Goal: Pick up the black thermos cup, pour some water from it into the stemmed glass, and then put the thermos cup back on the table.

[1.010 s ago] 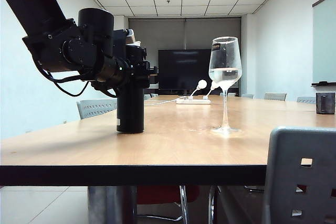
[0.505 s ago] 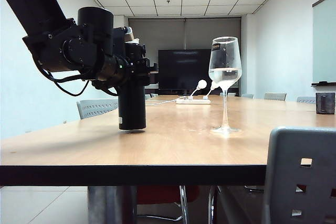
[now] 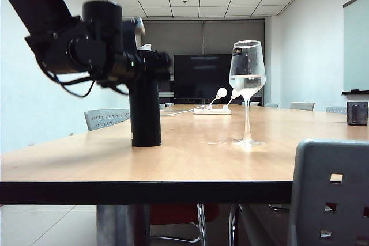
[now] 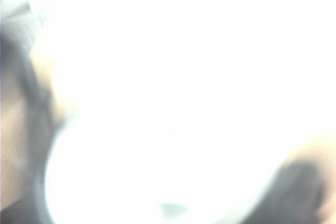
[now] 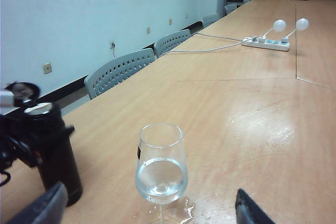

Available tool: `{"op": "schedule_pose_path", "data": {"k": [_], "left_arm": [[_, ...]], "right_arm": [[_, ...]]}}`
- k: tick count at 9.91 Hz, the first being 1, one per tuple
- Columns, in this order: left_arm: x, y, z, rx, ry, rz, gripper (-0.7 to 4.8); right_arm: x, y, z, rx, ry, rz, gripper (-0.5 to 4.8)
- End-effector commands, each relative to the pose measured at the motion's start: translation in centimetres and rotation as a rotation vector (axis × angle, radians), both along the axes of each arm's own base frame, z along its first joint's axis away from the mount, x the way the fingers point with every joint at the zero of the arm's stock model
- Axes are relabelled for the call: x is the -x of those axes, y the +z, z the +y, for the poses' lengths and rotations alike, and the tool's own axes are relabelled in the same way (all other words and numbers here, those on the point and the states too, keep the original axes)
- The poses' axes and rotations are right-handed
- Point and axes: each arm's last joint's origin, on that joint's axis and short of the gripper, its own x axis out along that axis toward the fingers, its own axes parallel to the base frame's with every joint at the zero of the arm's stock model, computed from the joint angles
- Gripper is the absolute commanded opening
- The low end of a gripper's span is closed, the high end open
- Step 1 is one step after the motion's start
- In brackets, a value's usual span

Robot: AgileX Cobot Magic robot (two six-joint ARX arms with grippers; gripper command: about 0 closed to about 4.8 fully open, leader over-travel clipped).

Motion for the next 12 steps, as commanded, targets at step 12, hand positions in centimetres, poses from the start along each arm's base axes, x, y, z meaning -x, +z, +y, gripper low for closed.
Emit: {"op": "schedule_pose_path", "data": {"k": [12], "left_arm": [[2.9, -0.3, -2.1, 0.009, -0.091, 0.146, 4.79]], "right_arm": [[0.2, 0.6, 0.0, -0.029, 0.007, -0.042, 4.13]]}}
